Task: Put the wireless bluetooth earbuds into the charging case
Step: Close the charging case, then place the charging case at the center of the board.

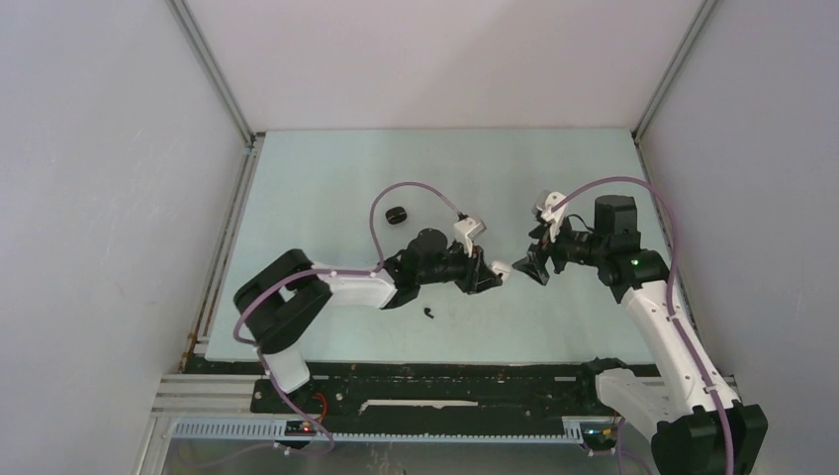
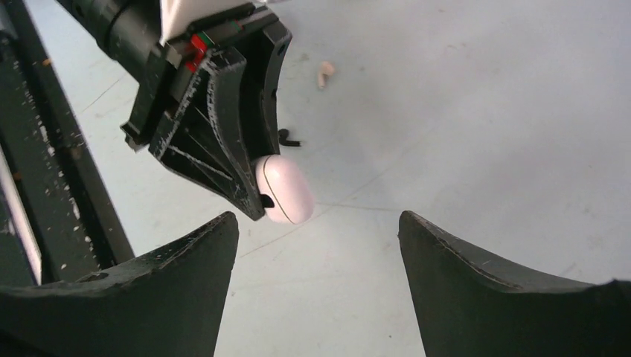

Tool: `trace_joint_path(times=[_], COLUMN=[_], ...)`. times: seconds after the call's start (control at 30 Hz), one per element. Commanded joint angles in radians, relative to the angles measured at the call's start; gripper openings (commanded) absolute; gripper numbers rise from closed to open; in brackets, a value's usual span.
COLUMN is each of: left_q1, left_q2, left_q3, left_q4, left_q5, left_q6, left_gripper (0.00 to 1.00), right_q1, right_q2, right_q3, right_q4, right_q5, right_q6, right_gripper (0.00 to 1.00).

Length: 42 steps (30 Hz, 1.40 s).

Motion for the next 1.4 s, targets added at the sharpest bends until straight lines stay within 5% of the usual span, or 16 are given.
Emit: trace_joint_path(times=[0.0,0.2,0.57,1.37], left_q1=[0.005,0.017,0.042,0.071], left_q2=[0.080,0.220,0.418,0.406], left_q3=[0.129,0.313,0.483,0.406], left_q4=[0.017,-0.157,-0.288,-0.429], left_q5=[-0.085,-0.117,-0.058,-0.031], left_q6=[-0.195,-0.320,-0.564,-0.538], left_gripper=[0.06,0.15,0.25,0.47], right_q1=[-0.042,-0.072,-0.090,-0.092], right_q2=[-0.018,-0.011,0.009,0.033], right_q3=[-0.003,-0.011,-0.011,-0.011], right_q4=[0.090,0.142,0.141,0.142], right_q5=[0.052,0.220,0.232,0.215], right_q6=[0.096,0.151,0.151,0.162], right_gripper=[0.82,0.82,0.82,0.81])
